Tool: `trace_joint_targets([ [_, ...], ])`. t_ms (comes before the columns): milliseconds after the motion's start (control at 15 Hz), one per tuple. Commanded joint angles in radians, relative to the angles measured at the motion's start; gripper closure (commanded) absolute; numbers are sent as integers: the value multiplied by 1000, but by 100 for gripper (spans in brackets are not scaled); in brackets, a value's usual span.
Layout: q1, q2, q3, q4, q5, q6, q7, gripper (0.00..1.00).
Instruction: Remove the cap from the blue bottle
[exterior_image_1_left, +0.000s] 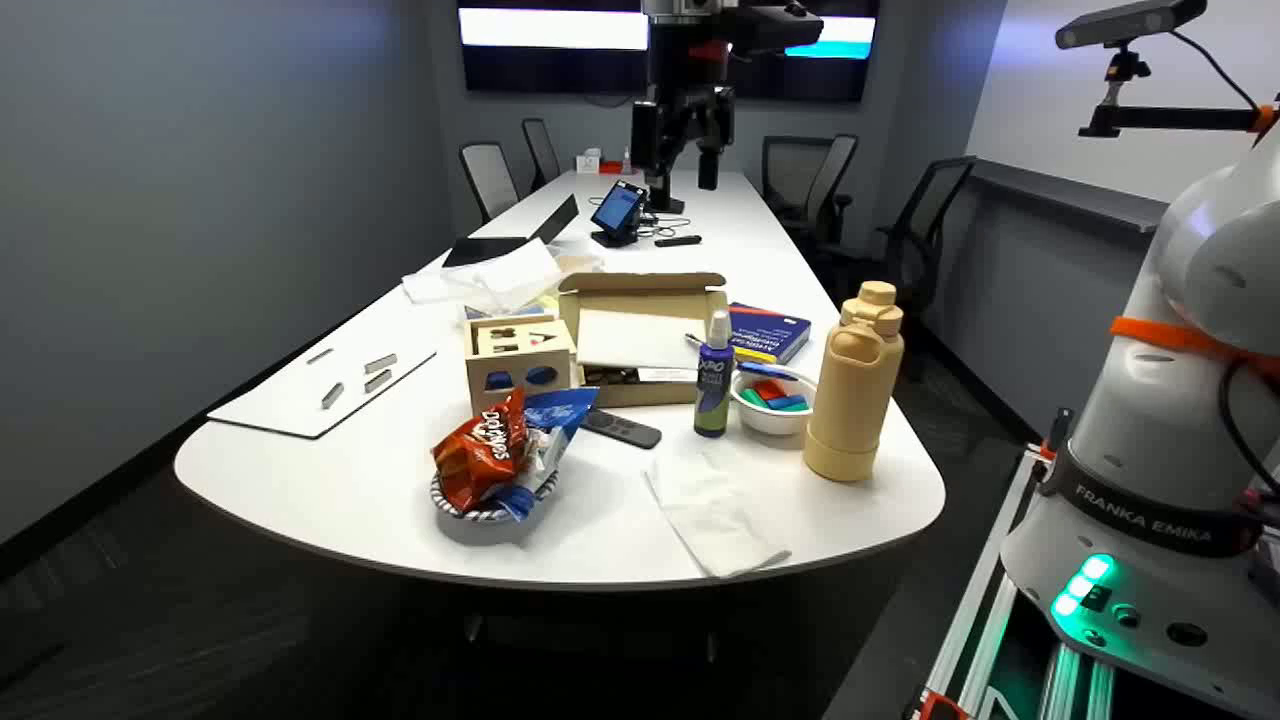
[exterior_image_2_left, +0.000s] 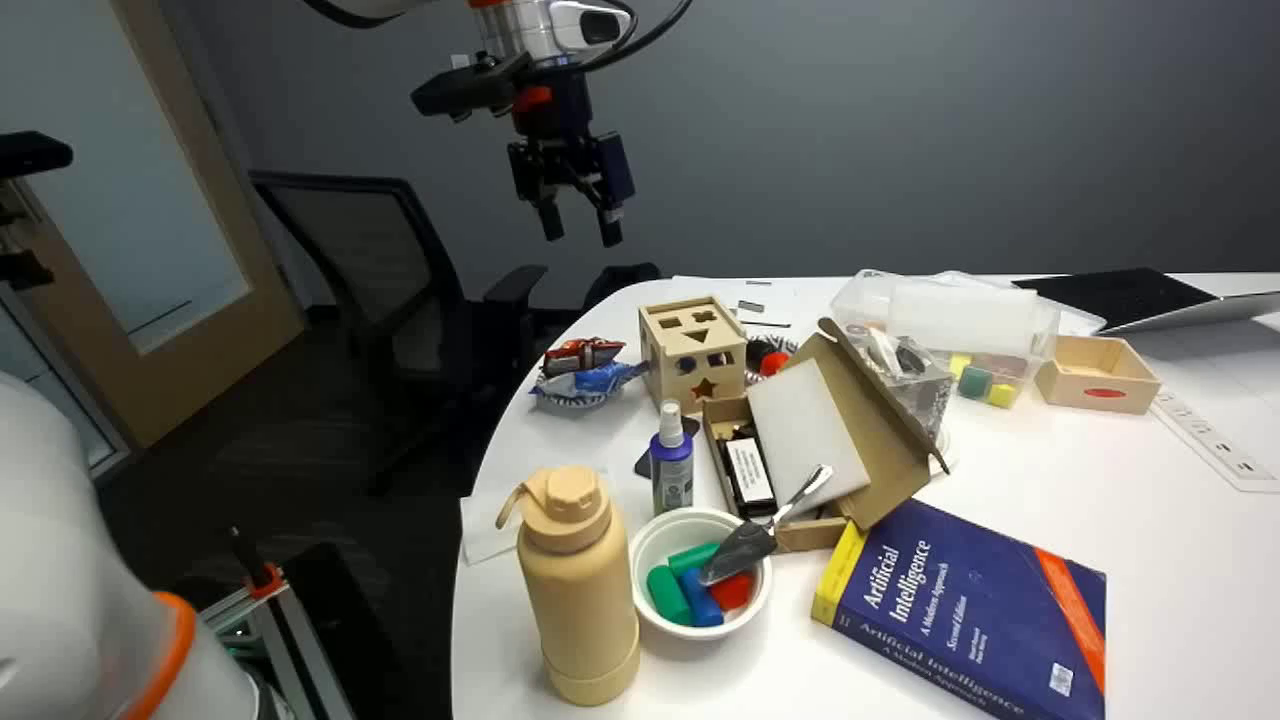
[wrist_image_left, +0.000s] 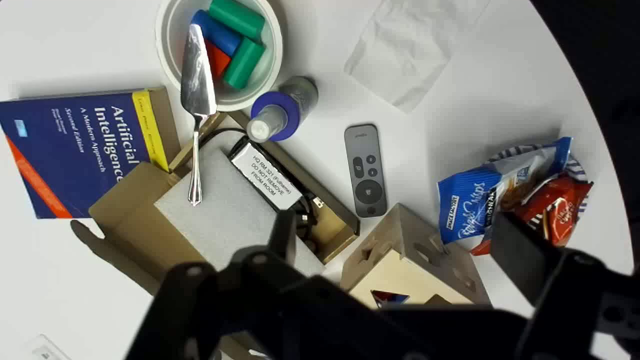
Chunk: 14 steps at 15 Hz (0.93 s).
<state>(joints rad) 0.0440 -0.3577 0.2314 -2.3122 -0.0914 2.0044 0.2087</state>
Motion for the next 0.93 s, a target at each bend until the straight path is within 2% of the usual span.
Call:
trace_joint_targets([
  [0, 22, 2, -19, 2, -8, -3, 7, 0],
  [267, -18, 75, -44, 40, -43, 12, 45, 0],
  [467, -53, 158, -99, 72, -59, 28, 57, 0],
  [867, -70, 262, -195, 101, 6, 7, 29, 0],
])
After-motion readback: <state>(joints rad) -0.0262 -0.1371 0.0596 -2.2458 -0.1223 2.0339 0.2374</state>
